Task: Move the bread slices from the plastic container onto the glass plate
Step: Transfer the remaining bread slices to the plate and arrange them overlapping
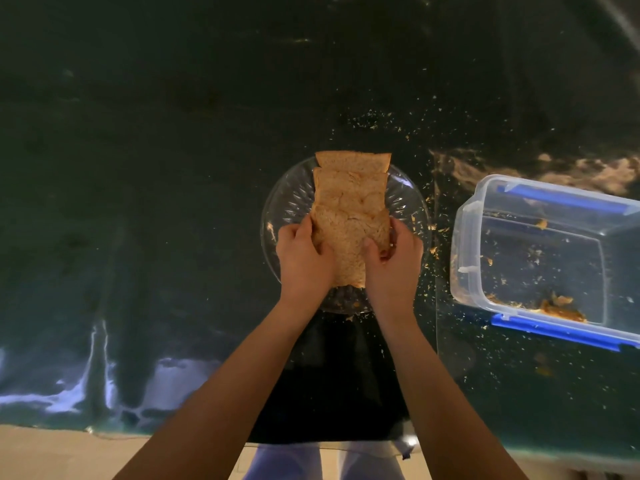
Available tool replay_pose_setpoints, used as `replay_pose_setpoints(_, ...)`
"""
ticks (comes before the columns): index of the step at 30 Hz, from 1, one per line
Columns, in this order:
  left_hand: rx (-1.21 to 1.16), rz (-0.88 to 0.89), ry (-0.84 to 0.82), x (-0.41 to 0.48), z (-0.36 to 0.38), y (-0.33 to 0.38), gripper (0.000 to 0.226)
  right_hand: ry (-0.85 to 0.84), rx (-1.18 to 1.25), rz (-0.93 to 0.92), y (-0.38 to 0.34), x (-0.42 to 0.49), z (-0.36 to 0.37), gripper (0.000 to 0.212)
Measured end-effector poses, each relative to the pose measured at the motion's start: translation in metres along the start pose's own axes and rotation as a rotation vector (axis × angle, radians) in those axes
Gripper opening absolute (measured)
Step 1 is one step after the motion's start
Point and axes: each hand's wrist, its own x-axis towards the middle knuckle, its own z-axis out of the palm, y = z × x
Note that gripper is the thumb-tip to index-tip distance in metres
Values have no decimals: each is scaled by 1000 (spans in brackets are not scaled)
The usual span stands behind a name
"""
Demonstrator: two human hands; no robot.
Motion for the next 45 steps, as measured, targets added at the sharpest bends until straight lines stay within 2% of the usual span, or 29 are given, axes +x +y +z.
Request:
replay_pose_setpoints(11,76,2,-89,-1,-4,-10,65,-77,-138,-34,5,2,-8,56)
replay_pose_setpoints(14,-89,42,-104,17,-13,-5,69,-128,-47,-17,-2,21,-11,55)
replay_pose_setpoints(17,-326,-49,-224,31,-16,2,73,-246,85,-69,-10,31,-6,41)
replay_pose_setpoints(20,-413,-60,-298,35,-13,2,73,-296,104,-79,-10,29,1,57)
replay_pose_setpoints(26,-437,-22,-347,36,-11,-3,72,-226,83,-78,-1,17,6,66)
replay_pose_setpoints(34,-449,20,-435,39,-14,-8,69,-159,35,-79,4,11,10,68)
replay_pose_setpoints(40,-424,12,-390,33,-13,-8,70,-203,28,-96,4,13,6,69)
replay_pose_setpoints(45,-442,-19,-365,31,-12,-10,74,-213,130,-62,1,12,2,65)
